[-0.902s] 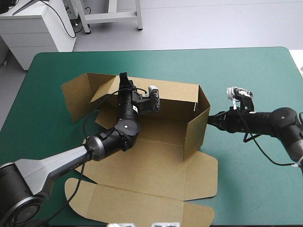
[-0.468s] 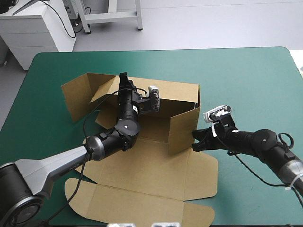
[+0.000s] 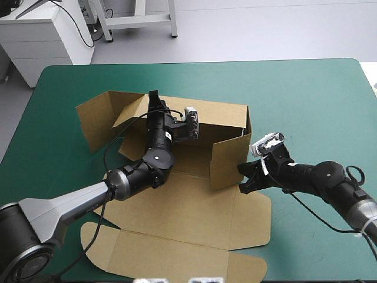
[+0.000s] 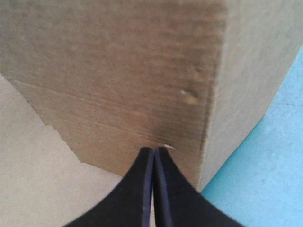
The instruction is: Fold the box
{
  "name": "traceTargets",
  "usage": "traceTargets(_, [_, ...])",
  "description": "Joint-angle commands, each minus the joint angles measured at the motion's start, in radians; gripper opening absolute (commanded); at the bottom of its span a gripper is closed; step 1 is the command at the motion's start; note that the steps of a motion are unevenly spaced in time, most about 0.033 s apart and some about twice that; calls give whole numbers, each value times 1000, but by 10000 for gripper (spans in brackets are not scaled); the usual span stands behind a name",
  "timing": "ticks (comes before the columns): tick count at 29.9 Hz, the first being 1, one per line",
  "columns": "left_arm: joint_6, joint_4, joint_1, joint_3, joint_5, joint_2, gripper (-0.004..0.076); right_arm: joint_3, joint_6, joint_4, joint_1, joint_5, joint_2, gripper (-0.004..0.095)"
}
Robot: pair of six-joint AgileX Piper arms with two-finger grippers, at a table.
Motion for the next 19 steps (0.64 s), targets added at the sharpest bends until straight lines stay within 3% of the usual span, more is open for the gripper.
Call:
traceTargets(1, [-30,19,-8,-27,6,-38,-8,-22,-56,33,0,-37,-28,41])
traceTargets(4, [-30,19,-8,-27,6,-38,-8,-22,-75,33,0,-47,-28,187])
traceTargets(11, [-30,19,-8,-27,6,-38,-8,-22,-74,10,0,-62,-28,652])
traceTargets(13, [-30,19,-8,-27,6,-38,-8,-22,-74,1,0,-71,-28,705])
traceTargets(19, [-30,19,-8,-27,6,-38,-8,-22,-9,-85,0,-84,-28,705])
